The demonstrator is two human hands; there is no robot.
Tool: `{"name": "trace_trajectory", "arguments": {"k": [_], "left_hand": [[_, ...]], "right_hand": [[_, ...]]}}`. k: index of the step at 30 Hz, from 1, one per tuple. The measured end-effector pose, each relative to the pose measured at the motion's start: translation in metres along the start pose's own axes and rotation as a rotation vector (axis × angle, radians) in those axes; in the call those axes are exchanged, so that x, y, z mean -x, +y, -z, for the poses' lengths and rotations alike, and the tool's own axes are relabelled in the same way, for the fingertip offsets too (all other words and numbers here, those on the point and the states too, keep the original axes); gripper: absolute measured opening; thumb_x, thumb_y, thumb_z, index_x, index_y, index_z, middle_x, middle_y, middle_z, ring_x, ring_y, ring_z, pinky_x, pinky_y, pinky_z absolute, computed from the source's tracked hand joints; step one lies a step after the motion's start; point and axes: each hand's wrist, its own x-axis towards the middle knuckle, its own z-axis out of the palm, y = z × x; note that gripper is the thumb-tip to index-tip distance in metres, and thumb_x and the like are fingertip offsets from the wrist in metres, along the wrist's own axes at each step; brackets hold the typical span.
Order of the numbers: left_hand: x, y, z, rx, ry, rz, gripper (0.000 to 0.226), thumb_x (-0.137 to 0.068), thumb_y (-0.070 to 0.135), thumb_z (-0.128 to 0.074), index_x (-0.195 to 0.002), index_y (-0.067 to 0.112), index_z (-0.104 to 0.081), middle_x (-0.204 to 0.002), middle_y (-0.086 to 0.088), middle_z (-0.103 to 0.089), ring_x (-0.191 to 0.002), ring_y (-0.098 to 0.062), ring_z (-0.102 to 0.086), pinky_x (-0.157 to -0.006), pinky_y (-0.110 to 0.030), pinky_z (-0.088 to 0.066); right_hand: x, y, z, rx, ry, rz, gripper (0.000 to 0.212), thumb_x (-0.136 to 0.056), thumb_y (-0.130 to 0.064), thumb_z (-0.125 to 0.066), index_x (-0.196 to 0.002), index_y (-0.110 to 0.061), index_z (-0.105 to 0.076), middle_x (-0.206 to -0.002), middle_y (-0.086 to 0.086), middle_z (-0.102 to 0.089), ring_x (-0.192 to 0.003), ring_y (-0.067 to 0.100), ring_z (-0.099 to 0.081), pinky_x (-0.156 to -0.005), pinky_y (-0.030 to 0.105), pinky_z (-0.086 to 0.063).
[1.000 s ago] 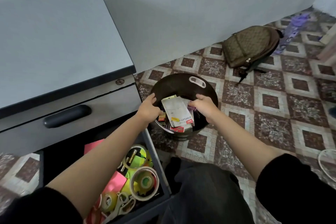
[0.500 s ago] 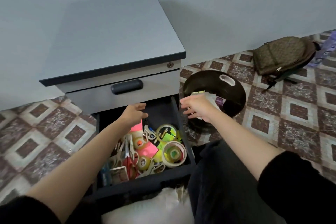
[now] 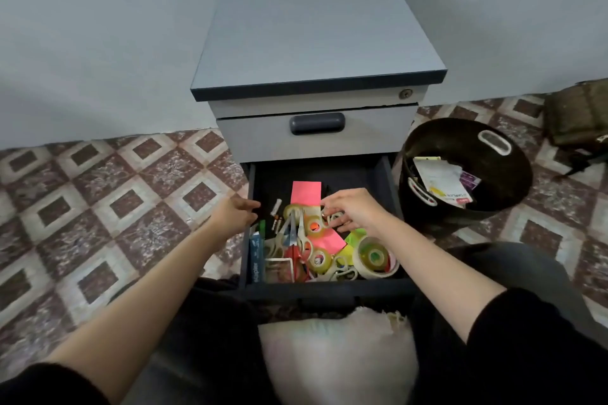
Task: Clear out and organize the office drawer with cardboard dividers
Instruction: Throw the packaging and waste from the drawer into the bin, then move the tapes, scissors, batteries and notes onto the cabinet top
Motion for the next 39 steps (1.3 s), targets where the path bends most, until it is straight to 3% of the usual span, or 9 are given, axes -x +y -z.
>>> {"name": "trace_trajectory", "arguments": {"k": [6, 11, 16, 19, 23, 28, 31, 35, 39], "left_hand": [[-0.015, -0.014, -0.005, -0.361, 0.02, -0.16, 0.03, -0.091, 0.011, -0.055, -0.12, 0.015, -0.062, -0.13, -0.004, -0.055, -0.113, -0.017, -0.052, -0.082, -0.018, -0.042], [-0.035, -0.026, -0.006, -0.921, -0.081, -0.351, 0.042, -0.091, 0.024, -0.055, -0.133, 0.024, -0.051, -0.153, 0.001, -0.026, -0.142, -0.026, -0.013, -0.111, -0.038, -0.027], [-0.048, -0.031, -0.014, -1.156, -0.347, -0.465, 0.053, -0.088, 0.015, -0.055, -0.138, 0.026, -0.043, -0.146, 0.005, -0.039, -0.14, -0.02, -0.022, -0.118, -0.042, -0.009], [-0.049, -0.028, -0.023, -1.236, -0.375, -0.478, 0.054, -0.087, 0.021, -0.058, -0.138, 0.024, -0.043, -0.136, 0.0, -0.05, -0.132, -0.019, -0.036, -0.117, -0.043, -0.007], [-0.054, -0.034, -0.033, -1.389, -0.419, -0.491, 0.043, -0.088, 0.018, -0.055, -0.131, 0.022, -0.05, -0.128, -0.002, -0.055, -0.128, -0.022, -0.039, -0.115, -0.047, -0.009], [-0.057, -0.04, -0.039, -1.512, -0.393, -0.559, 0.036, -0.089, 0.014, -0.053, -0.125, 0.017, -0.053, -0.124, -0.005, -0.055, -0.124, -0.024, -0.037, -0.111, -0.047, -0.025], [-0.059, -0.037, -0.039, -1.567, -0.357, -0.591, 0.037, -0.09, 0.018, -0.053, -0.127, 0.017, -0.054, -0.127, -0.007, -0.047, -0.124, -0.025, -0.031, -0.103, -0.043, -0.034], [-0.063, -0.034, -0.037, -1.583, -0.383, -0.554, 0.038, -0.088, 0.027, -0.058, -0.125, 0.017, -0.057, -0.135, -0.007, -0.039, -0.129, -0.025, -0.025, -0.106, -0.045, -0.03], [-0.067, -0.032, -0.038, -1.544, -0.466, -0.519, 0.042, -0.084, 0.028, -0.064, -0.122, 0.016, -0.052, -0.124, -0.004, -0.056, -0.121, -0.022, -0.047, -0.114, -0.042, -0.023]], "right_hand": [[-0.018, 0.016, -0.029, 0.06, -0.04, -0.006, 0.011, -0.091, -0.012, -0.058, -0.095, -0.014, -0.068, -0.086, 0.005, -0.066, -0.06, 0.018, -0.06, -0.053, 0.023, -0.051], [-0.037, 0.039, -0.055, 0.18, -0.079, -0.035, 0.014, -0.09, -0.007, -0.057, -0.091, -0.016, -0.068, -0.096, 0.007, -0.069, -0.067, 0.023, -0.063, -0.063, 0.033, -0.052], [-0.054, 0.055, -0.077, 0.331, -0.178, -0.079, 0.016, -0.087, -0.004, -0.06, -0.102, -0.009, -0.066, -0.09, 0.001, -0.061, -0.057, 0.01, -0.053, -0.04, 0.012, -0.039], [-0.058, 0.066, -0.089, 0.394, -0.232, -0.089, 0.019, -0.083, -0.006, -0.066, -0.102, -0.01, -0.066, -0.096, 0.004, -0.063, -0.062, 0.01, -0.053, -0.051, 0.017, -0.045], [-0.064, 0.078, -0.097, 0.516, -0.255, -0.063, 0.011, -0.081, -0.016, -0.07, -0.077, -0.022, -0.063, -0.093, -0.001, -0.062, -0.079, 0.018, -0.058, -0.081, 0.035, -0.051], [-0.069, 0.077, -0.09, 0.523, -0.173, -0.031, 0.008, -0.087, -0.007, -0.059, -0.084, -0.009, -0.067, -0.086, 0.001, -0.06, -0.067, 0.013, -0.054, -0.055, 0.02, -0.042], [-0.071, 0.073, -0.073, 0.469, -0.095, -0.077, 0.007, -0.088, -0.006, -0.058, -0.083, -0.008, -0.061, -0.077, 0.001, -0.058, -0.056, 0.015, -0.056, -0.048, 0.022, -0.044], [-0.072, 0.069, -0.054, 0.343, 0.001, -0.099, 0.005, -0.088, -0.002, -0.057, -0.083, -0.005, -0.057, -0.09, 0.01, -0.062, -0.05, 0.017, -0.057, -0.043, 0.024, -0.046], [-0.067, 0.067, -0.046, 0.244, 0.013, -0.15, 0.009, -0.089, 0.002, -0.049, -0.087, -0.006, -0.049, -0.1, 0.017, -0.061, -0.057, 0.023, -0.061, -0.042, 0.025, -0.048]]}}
